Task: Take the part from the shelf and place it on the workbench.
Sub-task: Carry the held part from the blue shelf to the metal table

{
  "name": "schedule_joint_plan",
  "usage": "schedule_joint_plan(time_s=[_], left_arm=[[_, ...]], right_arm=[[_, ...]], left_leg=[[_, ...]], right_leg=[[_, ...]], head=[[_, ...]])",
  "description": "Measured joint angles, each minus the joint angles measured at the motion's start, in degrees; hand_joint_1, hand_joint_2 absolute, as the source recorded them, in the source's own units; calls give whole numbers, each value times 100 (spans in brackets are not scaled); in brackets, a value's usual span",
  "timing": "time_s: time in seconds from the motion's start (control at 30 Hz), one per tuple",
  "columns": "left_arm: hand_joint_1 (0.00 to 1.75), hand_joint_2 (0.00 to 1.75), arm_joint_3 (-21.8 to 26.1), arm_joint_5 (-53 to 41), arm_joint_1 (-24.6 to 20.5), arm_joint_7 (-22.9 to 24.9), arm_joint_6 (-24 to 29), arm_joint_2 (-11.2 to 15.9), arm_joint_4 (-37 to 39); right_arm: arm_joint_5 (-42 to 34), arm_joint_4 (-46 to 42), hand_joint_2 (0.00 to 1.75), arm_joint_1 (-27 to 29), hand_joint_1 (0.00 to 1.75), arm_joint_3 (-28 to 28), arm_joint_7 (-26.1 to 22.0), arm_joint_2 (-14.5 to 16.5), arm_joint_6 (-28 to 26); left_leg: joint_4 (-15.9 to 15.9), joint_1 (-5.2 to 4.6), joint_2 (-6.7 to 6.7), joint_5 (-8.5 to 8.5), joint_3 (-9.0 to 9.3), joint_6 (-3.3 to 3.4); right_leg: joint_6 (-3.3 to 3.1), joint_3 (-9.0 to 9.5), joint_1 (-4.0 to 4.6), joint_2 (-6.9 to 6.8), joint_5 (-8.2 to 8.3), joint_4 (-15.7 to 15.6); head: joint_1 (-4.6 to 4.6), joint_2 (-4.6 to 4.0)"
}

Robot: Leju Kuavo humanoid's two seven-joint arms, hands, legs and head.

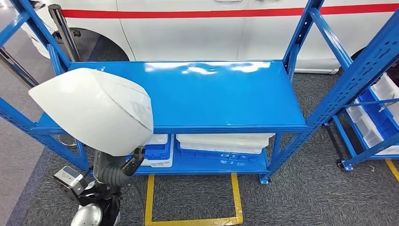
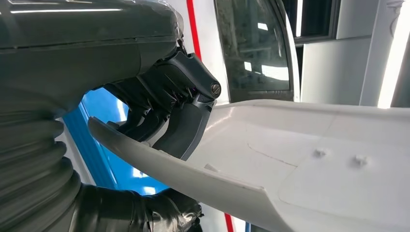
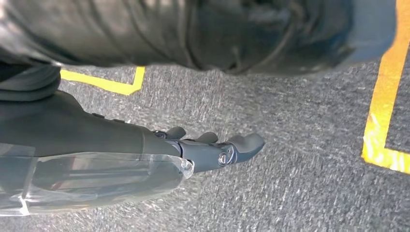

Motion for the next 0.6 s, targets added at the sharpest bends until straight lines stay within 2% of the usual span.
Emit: schedule_joint_plan(time_s=[0.03, 0.07, 0.1, 0.17, 0.2, 0.23, 0.27, 0.37, 0.4, 0.5, 0.53, 0.57, 0.6], left_arm=[[175, 175, -4, 1, -2, 4, 3, 0, 0], [175, 175, -5, 1, -7, 5, 7, 0, 0], [175, 175, -5, 5, -10, 8, 9, 0, 0], [175, 175, -6, 13, -13, 15, 16, 0, 2], [175, 175, -7, 16, -10, 18, 20, 0, 3], [175, 175, -9, 16, -9, 20, 25, 0, 4], [175, 175, -10, 18, -9, 20, 30, 0, 4], [175, 175, -12, 28, -25, 23, 52, 0, 4], [175, 175, -14, 32, -28, 23, 61, 1, 3], [175, 175, -21, 44, -12, 28, 84, 2, 2], [175, 175, -23, 52, -8, 32, 89, 1, 2], [175, 175, -26, 62, -6, 35, 92, 1, 2], [175, 175, -28, 73, -1, 36, 93, 0, 2]], right_arm=[[5, 12, 0, -7, 0, 0, -1, 0, 3], [10, 21, 0, -14, 0, 0, -2, 0, 4], [15, 30, 0, -20, 0, 0, -3, 0, 4], [21, 49, 0, -29, 0, 0, -4, 0, 14], [23, 62, 0, -32, 0, 0, -4, 0, 25], [26, 76, 0, -35, 0, 0, -6, 0, 39], [29, 88, 0, -37, 0, 0, -7, 0, 56], [32, 110, 0, -42, 0, -1, -10, 2, 88], [33, 116, 0, -43, 0, -1, -13, 2, 92], [31, 138, 0, -36, 0, -1, -24, 5, 78], [22, 145, 0, -31, 0, -3, -29, 11, 43], [13, 150, 0, -25, 0, -6, -34, 27, -1], [7, 154, 0, -17, 0, -9, -38, 46, -56]], left_leg=[[48, 8, -7, -65, -30, -30], [188, 17, -14, -211, -92, -59], [429, 31, -20, -426, -186, -86], [1112, 50, -22, -880, -411, -132], [1365, 58, -22, -1003, -464, -147], [1442, 64, -21, -1024, -429, -154], [1283, 69, -21, -942, -275, -155], [150, 64, -24, -596, 459, -112], [-65, 50, -29, -548, 576, -86], [-146, 19, -38, -429, 552, 14], [-165, 24, -26, -361, 519, 54], [-188, 32, -14, -286, 471, 103], [-207, 40, -1, -209, 408, 144]], right_leg=[[-40, -18, -7, -8, 38, -19], [-85, -49, -18, -18, 81, -40], [-118, -88, -20, -29, 122, -51], [-152, -197, -9, -38, 198, -47], [-152, -256, -5, -40, 238, -41], [-148, -319, -3, -41, 279, -31], [-139, -380, -4, -40, 319, -18], [-77, -510, -5, -34, 428, 27], [-43, -526, -3, -34, 462, 32], [70, -547, -12, -32, 576, -3], [98, -574, -18, -28, 539, 13], [119, -619, -22, -24, 401, 97], [135, -687, -28, -21, 151, 295]], head=[[-2, 0], [-3, 0], [-5, 0], [-8, 0], [-8, 0], [-8, 0], [-8, 0], [-6, 0], [-5, 0], [1, 0], [2, 0], [5, 0], [10, 0]])
